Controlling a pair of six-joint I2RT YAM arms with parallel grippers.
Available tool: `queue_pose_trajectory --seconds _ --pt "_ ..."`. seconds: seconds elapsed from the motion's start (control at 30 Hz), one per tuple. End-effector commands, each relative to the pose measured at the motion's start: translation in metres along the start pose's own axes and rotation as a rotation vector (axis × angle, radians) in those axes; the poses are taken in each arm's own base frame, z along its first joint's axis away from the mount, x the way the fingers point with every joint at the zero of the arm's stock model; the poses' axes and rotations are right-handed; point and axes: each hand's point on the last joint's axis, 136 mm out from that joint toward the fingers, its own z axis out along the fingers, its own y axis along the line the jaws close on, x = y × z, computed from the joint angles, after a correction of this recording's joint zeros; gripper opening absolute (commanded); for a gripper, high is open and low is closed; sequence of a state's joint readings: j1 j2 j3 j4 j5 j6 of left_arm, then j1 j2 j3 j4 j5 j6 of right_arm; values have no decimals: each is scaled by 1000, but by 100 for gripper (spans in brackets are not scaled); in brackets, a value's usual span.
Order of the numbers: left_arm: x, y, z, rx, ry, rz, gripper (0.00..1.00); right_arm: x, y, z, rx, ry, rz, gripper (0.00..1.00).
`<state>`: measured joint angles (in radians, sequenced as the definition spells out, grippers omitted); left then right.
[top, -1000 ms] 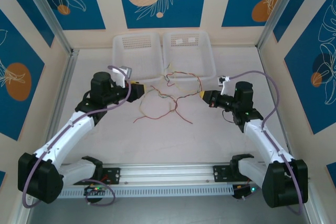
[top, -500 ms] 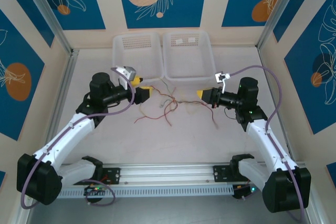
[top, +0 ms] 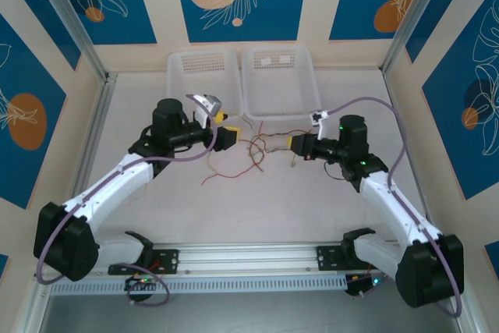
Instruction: Untangle the cables
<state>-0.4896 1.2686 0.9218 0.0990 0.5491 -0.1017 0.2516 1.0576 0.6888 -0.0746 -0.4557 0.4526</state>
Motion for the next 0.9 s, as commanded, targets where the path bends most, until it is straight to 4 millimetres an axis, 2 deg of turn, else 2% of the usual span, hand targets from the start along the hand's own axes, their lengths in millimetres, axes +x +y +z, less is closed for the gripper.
queue_pose_trajectory --seconds 0.0,0.03,0.1,0.23,0.37,0.4,0.47,0.53,0.6,0.63,0.73,0.8,0.87 --pt "26 2 12 -1 60 -28 79 20 -18 15 139 82 12 41" --pt "29 4 14 -8 62 -37 80 21 -20 19 148 88 23 47" --pt "36 9 19 -24 82 -55 79 22 -27 27 200 124 24 50" --pt "45 14 25 -35 105 -67 78 19 -27 41 289 172 -94 52" --pt "51 21 30 -56 110 -86 78 9 -23 50 282 176 -156 53" --pt "53 26 33 -71 116 -101 78 10 -27 54 284 179 -168 53" --pt "56 35 39 -103 131 -140 78 17 -38 61 312 224 -172 53" --pt "57 37 50 -95 152 -175 81 32 -51 68 357 285 -169 53" --pt "65 40 64 -95 188 -208 81 45 -56 75 358 304 -189 52" --pt "70 46 71 -113 200 -230 82 51 -58 76 360 309 -198 50" --pt "83 59 93 -134 257 -331 83 61 -59 79 385 314 -232 23" --pt "87 65 105 -145 258 -374 84 67 -57 78 391 317 -255 9" --pt "94 78 112 -200 274 -419 86 70 -49 78 371 308 -289 5"
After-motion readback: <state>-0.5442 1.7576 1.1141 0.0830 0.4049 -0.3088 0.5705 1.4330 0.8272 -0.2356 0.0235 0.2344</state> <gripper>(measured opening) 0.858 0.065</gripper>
